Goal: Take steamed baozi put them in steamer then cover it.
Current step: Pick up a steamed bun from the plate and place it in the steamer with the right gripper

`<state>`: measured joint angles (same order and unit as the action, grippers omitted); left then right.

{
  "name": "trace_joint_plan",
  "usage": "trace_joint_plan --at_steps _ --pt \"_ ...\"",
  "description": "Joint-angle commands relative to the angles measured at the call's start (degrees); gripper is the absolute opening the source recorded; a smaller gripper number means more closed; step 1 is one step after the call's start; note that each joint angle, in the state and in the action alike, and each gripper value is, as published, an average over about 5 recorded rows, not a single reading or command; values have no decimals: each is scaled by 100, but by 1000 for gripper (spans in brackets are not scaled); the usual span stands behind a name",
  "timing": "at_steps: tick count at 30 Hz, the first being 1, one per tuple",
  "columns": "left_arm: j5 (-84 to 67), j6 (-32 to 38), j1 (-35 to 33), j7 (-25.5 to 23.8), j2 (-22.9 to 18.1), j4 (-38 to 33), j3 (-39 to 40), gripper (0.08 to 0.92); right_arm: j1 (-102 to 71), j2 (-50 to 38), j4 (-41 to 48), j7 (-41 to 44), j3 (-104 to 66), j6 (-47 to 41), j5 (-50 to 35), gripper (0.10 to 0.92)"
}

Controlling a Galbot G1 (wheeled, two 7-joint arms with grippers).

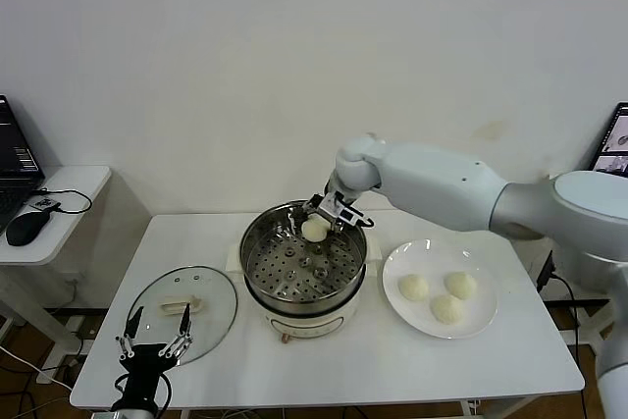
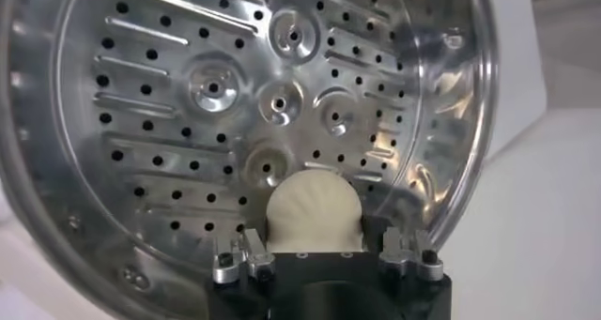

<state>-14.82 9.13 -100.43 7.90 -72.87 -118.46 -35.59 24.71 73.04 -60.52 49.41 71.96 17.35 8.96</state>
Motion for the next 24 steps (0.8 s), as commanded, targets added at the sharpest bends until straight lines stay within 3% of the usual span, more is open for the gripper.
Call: trace_joint_plan --at_steps 1,12,20,24 --pt "0 10 3 -5 7 6 -10 823 -148 135 264 -120 -7 243 274 628" --pt "-4 27 -3 -6 12 14 -34 823 -206 359 553 -271 -94 427 337 633" --pt "-4 11 -3 -12 6 -20 -27 823 52 194 190 -88 10 257 -223 805" --pt "-12 -5 -3 -15 29 -43 -30 823 633 -258 -618 255 156 -515 -1164 821"
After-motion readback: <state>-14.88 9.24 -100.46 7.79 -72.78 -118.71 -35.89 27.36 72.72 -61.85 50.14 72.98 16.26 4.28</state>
